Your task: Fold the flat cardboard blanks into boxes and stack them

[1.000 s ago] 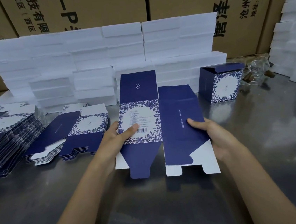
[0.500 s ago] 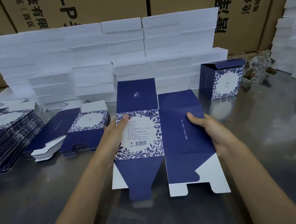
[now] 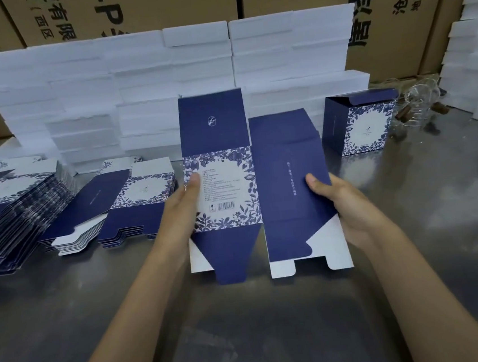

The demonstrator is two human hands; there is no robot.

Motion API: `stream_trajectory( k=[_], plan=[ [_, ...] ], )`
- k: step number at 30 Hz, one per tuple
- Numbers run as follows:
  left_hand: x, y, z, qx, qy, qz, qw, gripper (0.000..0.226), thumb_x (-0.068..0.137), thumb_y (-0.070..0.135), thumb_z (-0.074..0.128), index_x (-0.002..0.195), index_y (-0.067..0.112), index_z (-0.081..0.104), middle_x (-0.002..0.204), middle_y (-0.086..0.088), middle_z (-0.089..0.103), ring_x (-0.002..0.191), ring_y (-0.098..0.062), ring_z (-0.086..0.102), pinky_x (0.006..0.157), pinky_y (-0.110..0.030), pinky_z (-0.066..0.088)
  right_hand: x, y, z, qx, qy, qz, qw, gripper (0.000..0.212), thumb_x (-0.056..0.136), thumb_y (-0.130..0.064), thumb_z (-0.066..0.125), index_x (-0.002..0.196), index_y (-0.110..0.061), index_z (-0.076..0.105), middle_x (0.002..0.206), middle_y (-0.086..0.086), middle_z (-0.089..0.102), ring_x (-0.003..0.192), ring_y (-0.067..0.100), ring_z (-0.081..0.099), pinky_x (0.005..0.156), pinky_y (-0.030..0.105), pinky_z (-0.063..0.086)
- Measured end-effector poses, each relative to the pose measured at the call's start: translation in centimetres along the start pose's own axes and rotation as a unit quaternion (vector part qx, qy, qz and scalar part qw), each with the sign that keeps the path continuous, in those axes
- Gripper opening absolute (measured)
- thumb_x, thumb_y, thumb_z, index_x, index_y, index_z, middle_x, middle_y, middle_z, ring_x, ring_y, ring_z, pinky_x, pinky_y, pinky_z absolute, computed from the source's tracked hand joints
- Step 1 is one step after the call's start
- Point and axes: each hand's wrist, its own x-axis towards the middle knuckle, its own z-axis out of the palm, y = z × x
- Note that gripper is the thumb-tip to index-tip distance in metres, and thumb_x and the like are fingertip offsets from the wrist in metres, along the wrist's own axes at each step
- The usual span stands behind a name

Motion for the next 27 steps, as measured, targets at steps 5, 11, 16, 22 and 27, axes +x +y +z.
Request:
stream_trajectory(
  k=[5,11,16,22,27],
  plan=[
    [-0.2,0.0,0.5,0.084,0.079,0.083,0.990,0.040,0.102,0.052,0.041,0.105,0.023,0.068,0.095,0.016,0.074,0.092,0.002,0.068,0.075,-0.019,0.049,-0.5,-0.3,-0.4,-0.002,-0.029,0.044,0.999,0.033,0.085,-0.038,0.074,0.110,-0.017,0.078,0.116,0.011,0.076,0.101,0.028,0.075,0.073,0.037,0.062],
    [0.1,-0.3,0.2,0.083,0.068,0.054,0.993,0.049,0.095,0.065,0.043,0.124,0.029,0.062,0.119,0.018,0.066,0.115,-0.006,0.060,0.104,-0.037,0.045,0.0,0.0,-0.4,-0.055,0.003,0.025,0.998,0.019,0.099,-0.023,0.062,0.115,-0.017,0.073,0.116,0.009,0.076,0.099,0.027,0.076,0.078,0.038,0.063],
    [0.2,-0.6,0.3,0.143,0.072,0.053,0.986,0.026,0.098,0.060,0.044,0.092,0.039,0.059,0.094,0.027,0.061,0.089,0.009,0.056,0.071,-0.020,0.043,0.3,0.0,-0.3,-0.072,0.018,0.036,0.997,0.025,0.096,-0.033,0.067,0.118,-0.022,0.072,0.116,0.007,0.076,0.102,0.029,0.075,0.089,0.044,0.059],
    [0.1,-0.7,0.5,0.151,0.085,0.035,0.984,0.039,0.099,0.060,0.041,0.118,0.028,0.051,0.109,0.007,0.061,0.104,-0.015,0.058,0.077,-0.034,0.042,-0.2,-0.5,-0.8,-0.043,-0.010,0.027,0.999,0.029,0.095,-0.028,0.067,0.124,-0.025,0.069,0.122,0.009,0.074,0.113,0.036,0.070,0.104,0.062,0.046],
    [-1.5,0.0,1.4,0.329,-0.014,0.171,0.929,0.071,0.091,0.046,0.064,0.152,0.034,0.029,0.154,0.005,0.028,0.144,-0.015,0.021,0.119,-0.043,0.023,-1.0,-1.1,-0.6,0.067,0.026,0.094,0.993,0.037,0.084,-0.029,0.076,0.119,-0.015,0.073,0.113,0.012,0.076,0.095,0.031,0.076,0.081,0.050,0.062]
  ],
)
